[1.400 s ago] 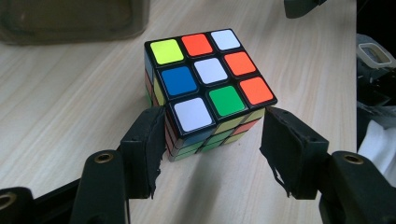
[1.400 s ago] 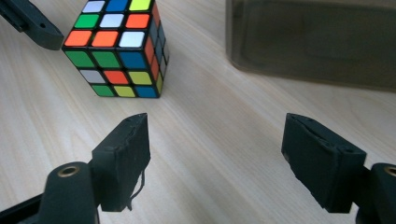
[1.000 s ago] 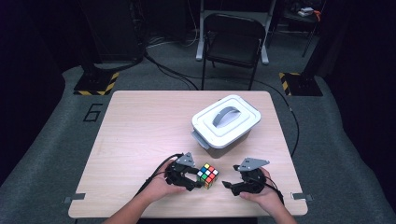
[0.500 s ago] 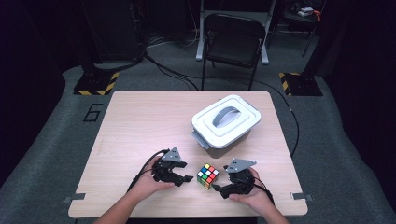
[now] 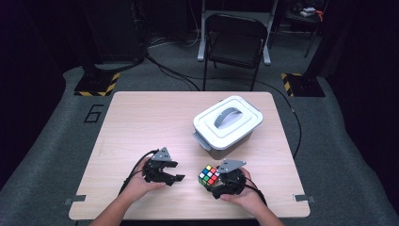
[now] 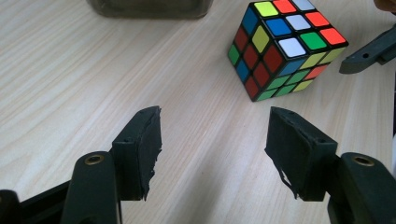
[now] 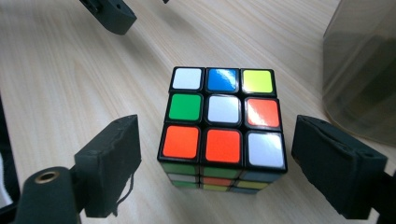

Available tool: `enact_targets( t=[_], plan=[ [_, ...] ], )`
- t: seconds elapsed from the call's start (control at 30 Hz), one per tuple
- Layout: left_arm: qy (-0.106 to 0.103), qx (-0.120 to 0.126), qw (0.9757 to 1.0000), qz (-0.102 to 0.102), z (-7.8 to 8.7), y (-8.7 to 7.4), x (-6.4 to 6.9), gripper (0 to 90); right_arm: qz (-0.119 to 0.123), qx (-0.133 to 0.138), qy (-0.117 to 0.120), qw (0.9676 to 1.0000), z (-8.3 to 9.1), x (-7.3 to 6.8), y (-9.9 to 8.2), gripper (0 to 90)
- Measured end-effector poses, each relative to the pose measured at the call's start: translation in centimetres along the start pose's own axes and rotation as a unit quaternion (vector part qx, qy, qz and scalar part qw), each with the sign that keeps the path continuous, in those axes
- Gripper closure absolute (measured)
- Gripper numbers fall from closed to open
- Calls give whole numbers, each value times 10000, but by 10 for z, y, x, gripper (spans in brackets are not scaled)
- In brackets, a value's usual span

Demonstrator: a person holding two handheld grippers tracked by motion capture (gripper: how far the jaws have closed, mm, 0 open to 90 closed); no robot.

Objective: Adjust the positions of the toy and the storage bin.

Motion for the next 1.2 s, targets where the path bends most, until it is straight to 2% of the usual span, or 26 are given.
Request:
enact_targets(
  t=[0.07, 0.23, 0.27, 0.33, 0.4, 0.5, 0.53, 0.7, 0.87, 1.03, 1.13, 1.2],
  plan=[
    [11, -2, 10000, 8, 1, -2, -2, 358, 63, -15, -10, 10000, -2, 1, 0, 165],
    [85, -23, 9999, 66, 3, -6, -6, 358, 66, -36, -70, 9999, -10, 0, 2, 254],
    [128, 15, 9999, 83, 4, -6, -8, 358, 85, -2, -96, 9999, -10, 0, 2, 299],
    [96, 0, 9999, 94, 5, -7, -8, 358, 129, 17, -137, 9998, -10, 1, 2, 321],
    [133, 15, 9998, 117, 7, -8, -10, 358, 70, 32, -142, 9999, -10, 2, 2, 337],
    [168, 13, 9998, 143, 8, -9, -12, 358, 113, 3, -135, 9998, -8, 1, 1, 338],
    [187, 15, 9997, 130, 8, -9, -13, 358, 200, -15, -89, 9998, -7, 1, 0, 338],
    [200, 52, 9996, 179, 10, -9, -15, 358, 147, -77, -38, 9999, -1, 0, -7, 338],
    [226, 31, 9995, 199, 12, -11, -18, 359, 205, -100, 34, 9997, 3, -2, -12, 338],
    [239, 62, 9993, 270, 13, -11, -21, 358, 138, -140, 75, 9998, 7, -4, -17, 335],
    [290, 73, 9991, 296, 14, -12, -23, 358, 36, -98, 143, 9998, 8, -3, -16, 258],
    [304, 73, 9991, 300, 14, -12, -24, 358, -14, -54, 171, 9998, 12, -2, -14, 260]
  ],
)
Point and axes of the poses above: each handheld gripper's, and its own axes: z roughly backward along the jaws, y roughly out of its top, x roughly to its right, the point moved 9 cm from there along -z, roughly forward along the jaws, and after that the axes turned 8 degrees about -x, right-handed, at the moved point
